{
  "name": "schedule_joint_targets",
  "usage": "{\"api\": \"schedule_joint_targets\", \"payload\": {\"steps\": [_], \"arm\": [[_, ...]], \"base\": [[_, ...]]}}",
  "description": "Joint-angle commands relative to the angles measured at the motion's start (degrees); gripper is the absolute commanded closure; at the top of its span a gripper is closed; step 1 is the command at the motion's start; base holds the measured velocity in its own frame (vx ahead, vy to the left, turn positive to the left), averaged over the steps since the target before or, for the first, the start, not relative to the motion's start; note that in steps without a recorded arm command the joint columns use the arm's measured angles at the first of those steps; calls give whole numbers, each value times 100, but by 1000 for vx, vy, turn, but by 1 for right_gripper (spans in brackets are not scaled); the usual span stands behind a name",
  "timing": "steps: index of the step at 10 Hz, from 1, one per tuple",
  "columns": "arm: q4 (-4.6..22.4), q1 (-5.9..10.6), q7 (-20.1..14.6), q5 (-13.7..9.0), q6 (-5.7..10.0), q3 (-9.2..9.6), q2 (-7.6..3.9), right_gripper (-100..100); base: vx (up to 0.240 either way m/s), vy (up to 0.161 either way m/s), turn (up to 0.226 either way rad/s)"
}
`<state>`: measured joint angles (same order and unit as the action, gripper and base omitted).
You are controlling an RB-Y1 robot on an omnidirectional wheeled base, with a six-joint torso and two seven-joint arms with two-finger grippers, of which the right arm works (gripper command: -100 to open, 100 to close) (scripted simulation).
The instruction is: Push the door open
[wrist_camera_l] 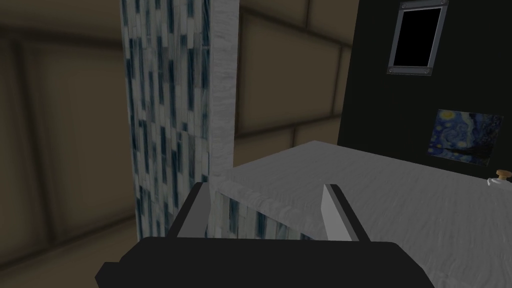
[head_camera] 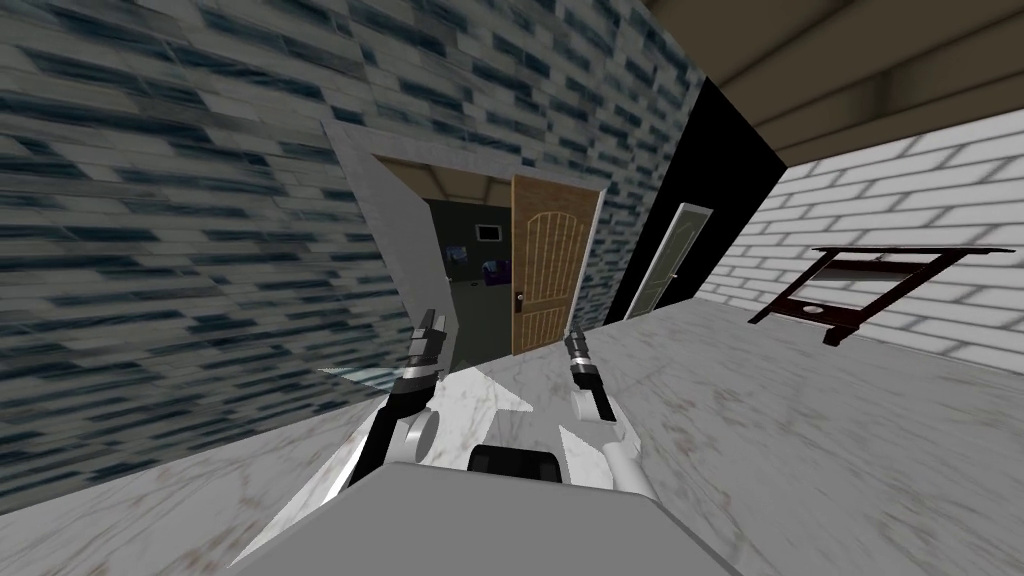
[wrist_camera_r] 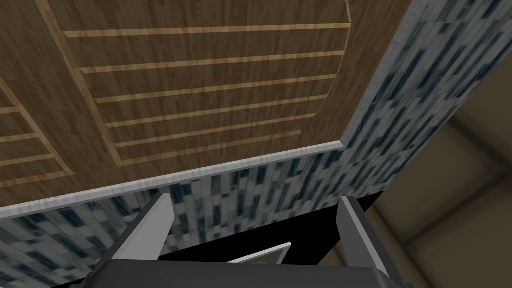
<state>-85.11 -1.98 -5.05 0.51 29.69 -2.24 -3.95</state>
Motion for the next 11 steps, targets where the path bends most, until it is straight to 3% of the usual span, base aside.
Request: {"api": "schedule_joint_targets", "payload": {"steps": [1,3,4,7,8,10,11], "arm": [[199,87,13,-10,18,-4,-8,-100],[602,359,54,-36,23,-8,-18,-100],[632,359,54,-36,23,-8,-18,-100],[1212,766,116,-76,31,-15,-18,-100],[1282,766,116,-76,31,-15,-18,-100],[1648,1034,157,-103,36,-20,-14,-100],[1710,1034,157,-103,36,-20,-14,-100]], "base": [[57,-24,42],[75,-25,83],[60,-25,42],[63,-28,90],[65,-29,42],[64,-29,79],[59,-33,38]]}}
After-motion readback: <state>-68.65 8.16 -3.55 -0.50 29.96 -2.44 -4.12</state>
